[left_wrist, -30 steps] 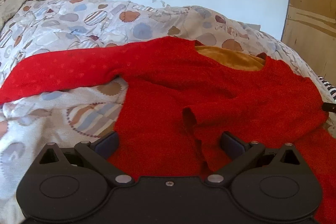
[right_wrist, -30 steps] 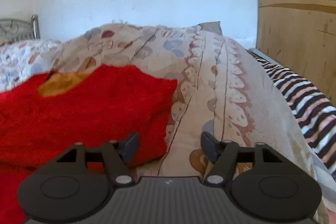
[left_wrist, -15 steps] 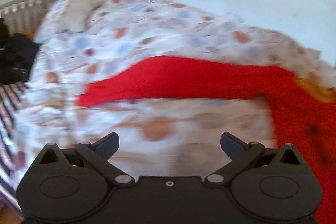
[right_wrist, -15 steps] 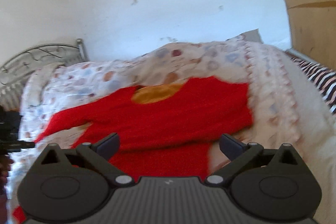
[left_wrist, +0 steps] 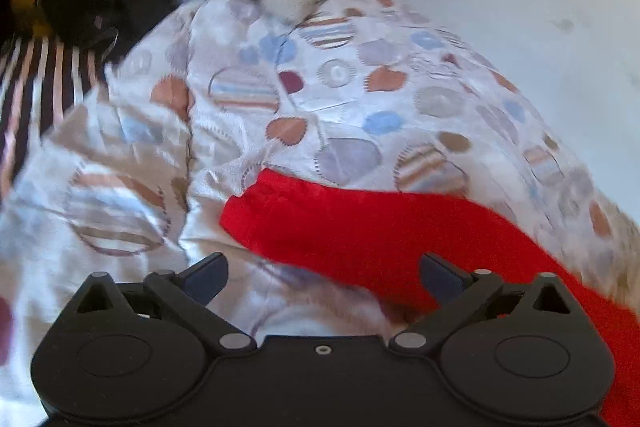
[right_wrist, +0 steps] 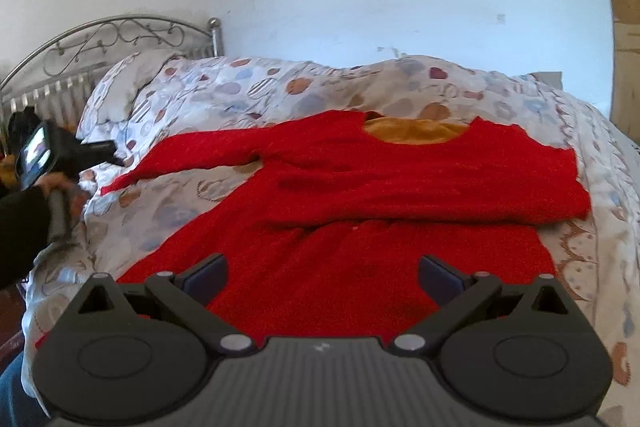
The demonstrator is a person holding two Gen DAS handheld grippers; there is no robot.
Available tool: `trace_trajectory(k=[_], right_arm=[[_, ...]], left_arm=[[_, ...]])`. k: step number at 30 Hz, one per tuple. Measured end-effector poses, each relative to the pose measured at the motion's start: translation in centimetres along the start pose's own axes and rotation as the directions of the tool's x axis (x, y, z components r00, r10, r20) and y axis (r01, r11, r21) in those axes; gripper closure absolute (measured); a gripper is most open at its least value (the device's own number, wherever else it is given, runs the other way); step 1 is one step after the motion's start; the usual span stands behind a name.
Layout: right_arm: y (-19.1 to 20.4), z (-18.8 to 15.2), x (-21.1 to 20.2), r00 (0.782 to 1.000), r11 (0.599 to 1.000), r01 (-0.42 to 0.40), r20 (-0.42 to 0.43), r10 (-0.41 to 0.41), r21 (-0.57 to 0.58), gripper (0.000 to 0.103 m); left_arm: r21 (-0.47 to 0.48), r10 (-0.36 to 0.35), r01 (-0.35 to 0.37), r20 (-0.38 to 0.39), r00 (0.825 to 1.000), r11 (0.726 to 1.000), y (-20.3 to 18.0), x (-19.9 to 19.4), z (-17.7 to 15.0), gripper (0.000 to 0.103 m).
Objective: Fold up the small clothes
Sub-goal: 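Grasp the other red sleeve cuff with the left gripper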
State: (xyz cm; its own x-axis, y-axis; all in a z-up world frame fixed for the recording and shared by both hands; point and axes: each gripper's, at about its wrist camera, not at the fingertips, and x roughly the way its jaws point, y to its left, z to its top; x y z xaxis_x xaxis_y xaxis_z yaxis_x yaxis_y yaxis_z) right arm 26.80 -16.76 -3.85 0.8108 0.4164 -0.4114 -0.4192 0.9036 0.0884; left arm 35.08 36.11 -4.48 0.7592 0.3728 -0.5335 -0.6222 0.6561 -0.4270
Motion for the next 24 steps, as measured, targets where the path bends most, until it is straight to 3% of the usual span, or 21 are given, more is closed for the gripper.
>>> trace_trajectory(k=[4,8,9,10,11,13,17,21,24], right_arm=[[0.2,-0.6,0.5,1.000,1.000,-0.009,-0.016,0.010,0.024,0.000],[-0.3,-0.8,0.8,1.000,0.999,-0.011,-0.027,0.013,0.050,0.000],[-0.6,-0.8,0.8,1.000,0.998,-0.013,-0.026,0.015,0.058,0.000],[-0.7,-0.8,0.9,1.000,0.998,-0.016,-0.025,0.018,0.067,0.000],[-0.9,-0.8,0.8,1.000,0.997,-0.020,-0.018,0.022,0.076,0.000],[-1.2,-0.8,0.4,0.999,0.995,-0.034,0.006,0.033,0.089,0.000],[-1.5,-0.6,-0.7,0.998,0.994,-0.047,0.049,0.043,0.103,0.000],[-2.0,-0.3,-1.9,0.995,0.992,-0.053,0.089,0.042,0.117,0.000],[-2.7,-0.2,-3.0,0.992,0.989,-0.044,0.121,0.026,0.143,0.000]], left_arm=[[-0.146,0.036,-0.044,-0.060,0.998,0.988,1.6,3.2,0.8,0.021],[-0.215,0.056,-0.065,-0.044,0.997,0.974,2.2,4.5,1.1,0.039],[-0.222,0.066,-0.072,-0.031,0.997,0.972,2.2,4.5,1.3,0.054],[-0.223,0.088,-0.090,-0.020,0.996,0.971,2.1,4.5,1.5,0.080],[-0.223,0.106,-0.104,-0.005,0.994,0.969,2.0,4.3,1.6,0.086],[-0.215,0.106,-0.089,0.068,0.992,0.972,1.5,3.0,1.9,0.088],[-0.113,0.061,-0.037,0.217,0.974,0.993,-1.3,-0.6,3.0,0.090],[0.053,-0.077,0.063,0.313,0.947,0.997,-5.6,-4.3,4.1,0.090],[0.187,-0.214,0.155,0.354,0.910,0.970,-8.9,-7.7,4.2,0.090]])
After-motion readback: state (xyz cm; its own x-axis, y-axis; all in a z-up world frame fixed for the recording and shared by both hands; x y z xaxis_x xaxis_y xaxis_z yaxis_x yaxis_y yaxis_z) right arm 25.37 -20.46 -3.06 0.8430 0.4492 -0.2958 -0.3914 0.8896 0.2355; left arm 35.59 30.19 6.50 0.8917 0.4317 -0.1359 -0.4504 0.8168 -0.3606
